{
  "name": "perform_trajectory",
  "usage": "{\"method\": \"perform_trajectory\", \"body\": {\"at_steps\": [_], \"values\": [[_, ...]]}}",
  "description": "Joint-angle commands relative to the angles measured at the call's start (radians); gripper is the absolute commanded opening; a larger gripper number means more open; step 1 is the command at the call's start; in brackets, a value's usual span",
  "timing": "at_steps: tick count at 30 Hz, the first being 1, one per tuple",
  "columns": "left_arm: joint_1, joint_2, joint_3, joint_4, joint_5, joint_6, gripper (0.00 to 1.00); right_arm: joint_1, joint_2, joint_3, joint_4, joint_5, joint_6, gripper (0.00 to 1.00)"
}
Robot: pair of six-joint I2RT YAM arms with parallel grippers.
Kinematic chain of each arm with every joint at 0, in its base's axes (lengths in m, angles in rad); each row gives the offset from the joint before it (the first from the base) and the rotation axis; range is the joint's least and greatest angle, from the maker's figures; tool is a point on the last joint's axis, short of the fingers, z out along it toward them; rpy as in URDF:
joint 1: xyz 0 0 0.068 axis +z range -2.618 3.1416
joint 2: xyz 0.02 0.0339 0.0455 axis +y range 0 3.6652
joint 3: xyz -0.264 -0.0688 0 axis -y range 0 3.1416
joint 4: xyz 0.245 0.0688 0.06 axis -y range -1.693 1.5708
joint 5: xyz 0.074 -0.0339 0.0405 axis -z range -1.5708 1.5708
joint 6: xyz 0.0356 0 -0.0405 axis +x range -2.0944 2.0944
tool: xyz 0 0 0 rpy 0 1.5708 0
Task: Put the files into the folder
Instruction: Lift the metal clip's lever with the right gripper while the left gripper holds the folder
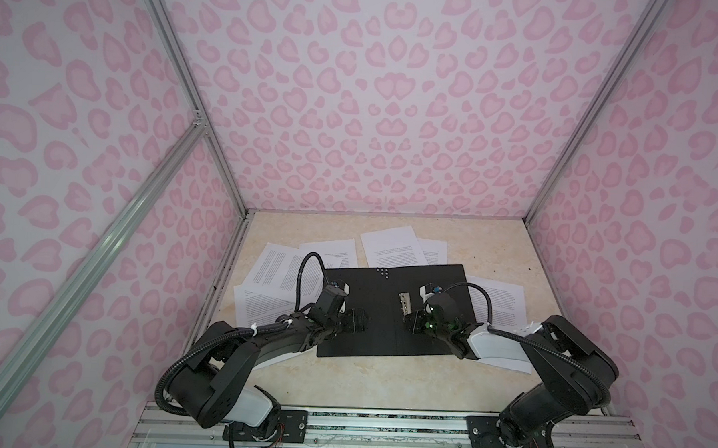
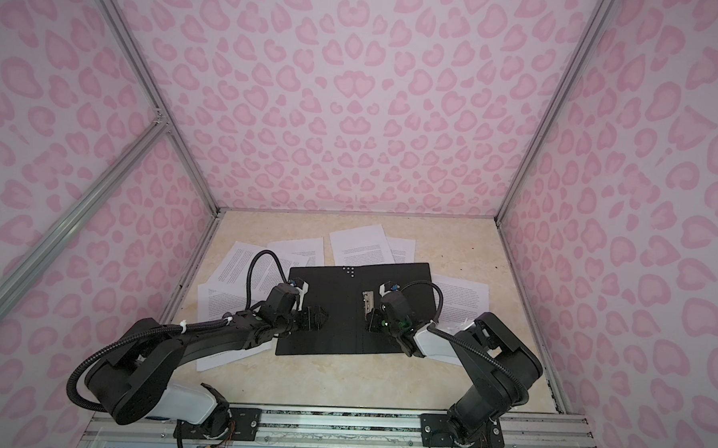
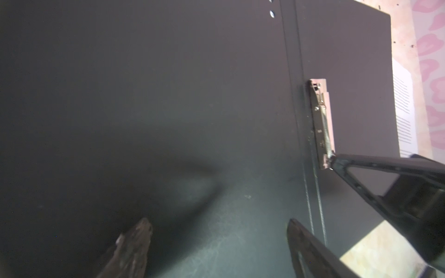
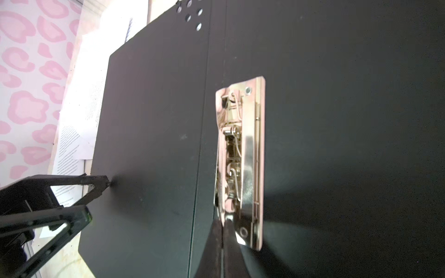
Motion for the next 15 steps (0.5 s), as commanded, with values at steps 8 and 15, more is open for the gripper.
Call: {"method": "perform_trajectory", "body": {"at_steps": [8, 15], "values": [[0.001, 0.035, 0.003, -0.163, -0.046, -0.016, 0.9, 0.018, -0.226, 0.002, -0.226, 0.065, -0.062, 0.38], [0.002, 0.034, 0.007, -0.16, -0.038, -0.014, 0.9, 0.052, -0.237, -0.077, -0.208, 0.068, -0.049, 0.33]]}}
